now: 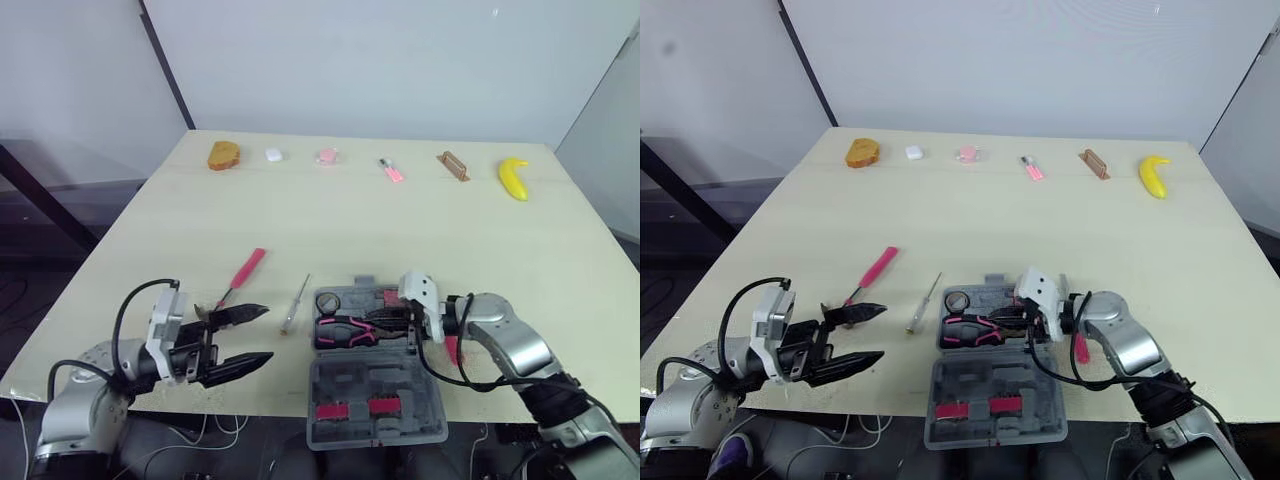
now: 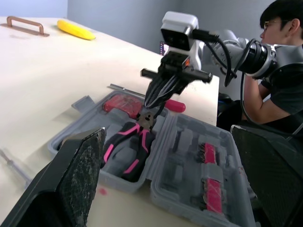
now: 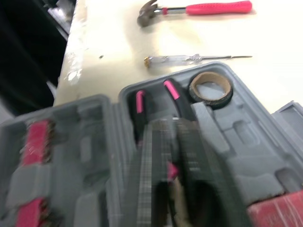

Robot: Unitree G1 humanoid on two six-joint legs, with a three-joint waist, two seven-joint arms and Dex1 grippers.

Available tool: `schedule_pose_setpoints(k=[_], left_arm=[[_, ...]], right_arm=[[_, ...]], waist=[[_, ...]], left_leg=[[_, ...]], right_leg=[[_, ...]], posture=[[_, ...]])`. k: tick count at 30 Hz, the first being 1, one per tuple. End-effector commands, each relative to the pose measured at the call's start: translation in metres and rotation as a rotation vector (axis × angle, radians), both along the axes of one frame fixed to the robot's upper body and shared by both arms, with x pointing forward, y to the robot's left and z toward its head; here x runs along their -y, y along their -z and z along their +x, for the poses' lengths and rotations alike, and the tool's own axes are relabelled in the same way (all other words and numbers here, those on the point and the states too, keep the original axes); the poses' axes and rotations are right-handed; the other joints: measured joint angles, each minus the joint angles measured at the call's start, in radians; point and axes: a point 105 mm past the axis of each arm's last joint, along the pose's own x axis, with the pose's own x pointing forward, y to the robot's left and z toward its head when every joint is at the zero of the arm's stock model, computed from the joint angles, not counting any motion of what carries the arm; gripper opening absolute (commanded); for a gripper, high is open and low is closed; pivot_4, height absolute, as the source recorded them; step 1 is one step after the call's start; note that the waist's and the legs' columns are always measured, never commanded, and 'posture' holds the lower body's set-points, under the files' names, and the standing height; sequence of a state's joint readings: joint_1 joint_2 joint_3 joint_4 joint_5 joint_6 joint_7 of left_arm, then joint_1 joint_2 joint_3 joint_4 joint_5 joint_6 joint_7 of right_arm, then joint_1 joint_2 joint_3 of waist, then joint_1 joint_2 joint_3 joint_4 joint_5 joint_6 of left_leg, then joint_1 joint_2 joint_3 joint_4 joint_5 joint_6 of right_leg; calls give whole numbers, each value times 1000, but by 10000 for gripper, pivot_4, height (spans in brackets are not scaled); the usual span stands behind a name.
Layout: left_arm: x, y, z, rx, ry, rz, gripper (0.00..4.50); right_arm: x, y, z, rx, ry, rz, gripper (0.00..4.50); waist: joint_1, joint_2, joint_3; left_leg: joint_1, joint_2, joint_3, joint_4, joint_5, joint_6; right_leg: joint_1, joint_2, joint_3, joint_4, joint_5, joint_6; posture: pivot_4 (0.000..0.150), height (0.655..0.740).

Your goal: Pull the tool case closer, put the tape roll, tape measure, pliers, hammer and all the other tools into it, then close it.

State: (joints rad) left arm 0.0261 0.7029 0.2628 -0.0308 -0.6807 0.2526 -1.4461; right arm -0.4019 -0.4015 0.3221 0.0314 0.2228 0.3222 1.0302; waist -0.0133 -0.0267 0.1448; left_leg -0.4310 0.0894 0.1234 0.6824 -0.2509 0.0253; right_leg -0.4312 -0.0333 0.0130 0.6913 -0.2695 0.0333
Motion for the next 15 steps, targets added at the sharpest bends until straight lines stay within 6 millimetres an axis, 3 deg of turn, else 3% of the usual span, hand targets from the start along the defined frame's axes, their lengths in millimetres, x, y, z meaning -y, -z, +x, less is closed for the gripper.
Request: schedule_pose_setpoints(k=[1,7,11,13,15], left_arm=[[10,-17,-1,40,30,5,45000],[21,-28,-6,39,39,9,45000],[27,-33,-8,31,41,14,45000],[29,-34,-9,28,40,17,45000],[31,-36,-8,26,37,19,45000]], right_arm=[[-4,5,5,23,24,-1,1390],[-3,37,16,-2,85,-121,1390],[10,85,11,-143,121,-330,1390],[16,100,6,-213,129,-399,1390],[22,115,-1,-299,140,-466,1390]], waist=[[0,0,0],[-1,0,0],[-4,0,-2],[-6,-1,-3],[-6,-4,-7]], left_leg=[[0,0,0,0,0,0],[0,0,0,0,1,-1],[4,0,0,0,0,0],[11,0,1,-1,0,0],[28,0,3,-8,-1,0]], right_leg=[[0,0,0,0,0,0],[0,0,0,0,0,0],[2,0,1,2,0,0],[8,1,2,2,0,-1],[23,0,2,-2,-3,-5]], posture=[[1500,7400],[1500,7400],[1500,7400],[1500,7400],[1500,7400]])
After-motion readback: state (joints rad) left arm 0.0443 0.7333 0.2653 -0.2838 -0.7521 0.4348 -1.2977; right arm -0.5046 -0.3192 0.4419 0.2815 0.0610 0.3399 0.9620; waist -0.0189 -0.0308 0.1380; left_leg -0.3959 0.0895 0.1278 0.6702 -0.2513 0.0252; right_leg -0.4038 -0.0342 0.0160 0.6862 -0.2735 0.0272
